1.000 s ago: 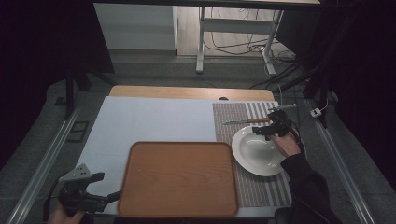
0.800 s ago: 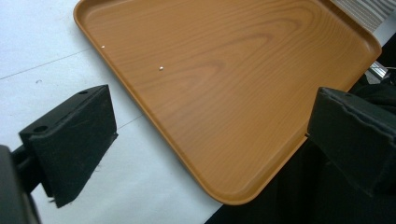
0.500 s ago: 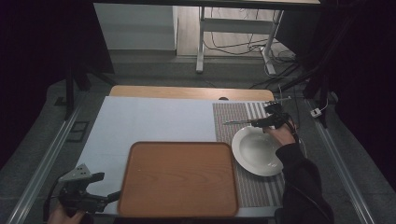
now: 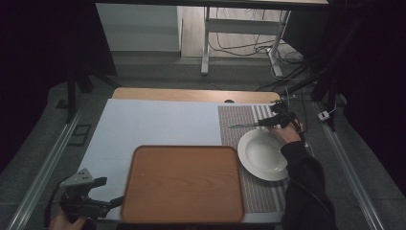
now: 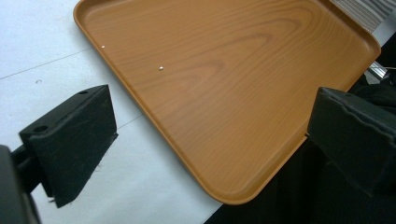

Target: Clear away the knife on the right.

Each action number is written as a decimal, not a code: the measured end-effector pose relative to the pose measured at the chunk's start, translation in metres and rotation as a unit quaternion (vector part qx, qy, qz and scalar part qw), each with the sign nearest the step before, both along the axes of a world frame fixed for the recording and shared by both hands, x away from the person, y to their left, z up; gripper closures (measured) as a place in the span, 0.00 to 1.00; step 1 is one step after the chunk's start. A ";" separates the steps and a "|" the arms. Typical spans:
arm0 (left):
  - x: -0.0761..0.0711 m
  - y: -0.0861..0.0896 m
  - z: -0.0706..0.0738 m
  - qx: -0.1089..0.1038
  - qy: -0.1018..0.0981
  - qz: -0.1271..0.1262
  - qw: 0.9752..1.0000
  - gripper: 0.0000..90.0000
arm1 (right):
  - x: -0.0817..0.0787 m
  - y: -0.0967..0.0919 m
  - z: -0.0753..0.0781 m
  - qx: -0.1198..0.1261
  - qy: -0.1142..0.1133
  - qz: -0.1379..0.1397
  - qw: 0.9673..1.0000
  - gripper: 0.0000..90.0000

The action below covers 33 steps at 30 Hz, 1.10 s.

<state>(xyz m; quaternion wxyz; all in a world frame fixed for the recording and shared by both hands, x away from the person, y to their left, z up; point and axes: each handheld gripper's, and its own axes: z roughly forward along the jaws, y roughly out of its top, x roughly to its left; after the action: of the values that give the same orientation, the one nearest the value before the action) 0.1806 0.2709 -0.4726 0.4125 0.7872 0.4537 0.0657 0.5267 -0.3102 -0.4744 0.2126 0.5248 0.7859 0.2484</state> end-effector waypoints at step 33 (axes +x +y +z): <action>-0.001 0.000 0.000 0.002 -0.002 0.000 1.000 0.02 | 0.031 -0.022 -0.018 -0.028 0.077 0.006 0.997 1.00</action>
<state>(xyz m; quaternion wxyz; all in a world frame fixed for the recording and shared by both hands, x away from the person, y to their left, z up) 0.1794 0.2709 -0.4724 0.4118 0.7879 0.4529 0.0679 0.5577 -0.3319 -0.4919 0.1643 0.5316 0.8097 0.1864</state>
